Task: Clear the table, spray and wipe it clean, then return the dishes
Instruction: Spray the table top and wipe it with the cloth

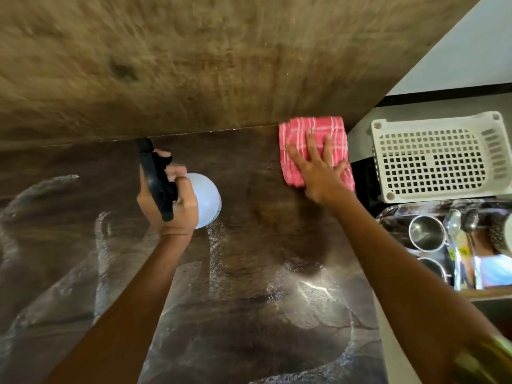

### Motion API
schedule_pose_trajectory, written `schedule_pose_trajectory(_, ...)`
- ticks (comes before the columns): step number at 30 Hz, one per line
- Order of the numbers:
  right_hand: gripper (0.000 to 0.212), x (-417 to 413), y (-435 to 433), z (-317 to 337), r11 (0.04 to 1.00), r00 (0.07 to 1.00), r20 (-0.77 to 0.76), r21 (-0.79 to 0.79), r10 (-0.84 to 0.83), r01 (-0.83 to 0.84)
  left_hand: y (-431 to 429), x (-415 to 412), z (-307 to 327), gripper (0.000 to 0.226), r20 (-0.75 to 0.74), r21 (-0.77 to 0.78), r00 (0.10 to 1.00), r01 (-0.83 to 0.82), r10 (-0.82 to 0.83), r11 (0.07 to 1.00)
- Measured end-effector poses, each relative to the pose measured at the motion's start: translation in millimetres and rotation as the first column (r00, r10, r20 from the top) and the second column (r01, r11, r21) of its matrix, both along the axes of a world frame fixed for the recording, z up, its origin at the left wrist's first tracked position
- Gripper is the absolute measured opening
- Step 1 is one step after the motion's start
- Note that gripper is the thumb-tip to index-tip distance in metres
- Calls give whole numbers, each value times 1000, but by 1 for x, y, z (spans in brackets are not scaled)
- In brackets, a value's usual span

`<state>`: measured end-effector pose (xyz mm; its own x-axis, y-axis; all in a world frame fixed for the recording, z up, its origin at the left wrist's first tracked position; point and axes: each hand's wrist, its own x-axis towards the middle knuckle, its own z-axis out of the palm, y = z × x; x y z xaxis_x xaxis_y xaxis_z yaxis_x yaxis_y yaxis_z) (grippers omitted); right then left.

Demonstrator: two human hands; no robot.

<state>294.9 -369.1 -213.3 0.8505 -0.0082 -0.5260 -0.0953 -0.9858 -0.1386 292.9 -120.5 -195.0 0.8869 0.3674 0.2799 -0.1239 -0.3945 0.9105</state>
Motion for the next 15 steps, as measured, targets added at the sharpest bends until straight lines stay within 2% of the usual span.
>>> schedule_pose_trajectory(2,97,46,28,1,1000,1000,7,17,-13,13,1,-1,6,27,-27,-29,999,17,-18,999)
schedule_pose_trajectory(4,95,52,67,-5,996,997,14,40,73,-74,5,-4,7,27,-65,-45,998,8,-11,999)
schedule_pose_trajectory(6,93,26,97,-10,982,983,47,53,177,-179,12,-7,10,27,-82,-39,996,-22,19,999)
schedule_pose_trajectory(8,94,-26,105,-14,933,931,79,18,356,-359,26,-11,10,32,-86,-39,996,-37,34,999)
schedule_pose_trajectory(10,106,-81,88,-13,893,891,66,-31,450,-449,39,-16,15,30,-93,-40,995,-37,33,999)
schedule_pose_trajectory(12,114,-108,59,-7,925,926,-1,-52,377,-376,51,-22,14,26,-94,-48,996,-8,4,999)
schedule_pose_trajectory(15,102,-80,32,-5,985,986,-35,-57,160,-162,64,-28,10,25,-103,-67,995,2,-9,998)
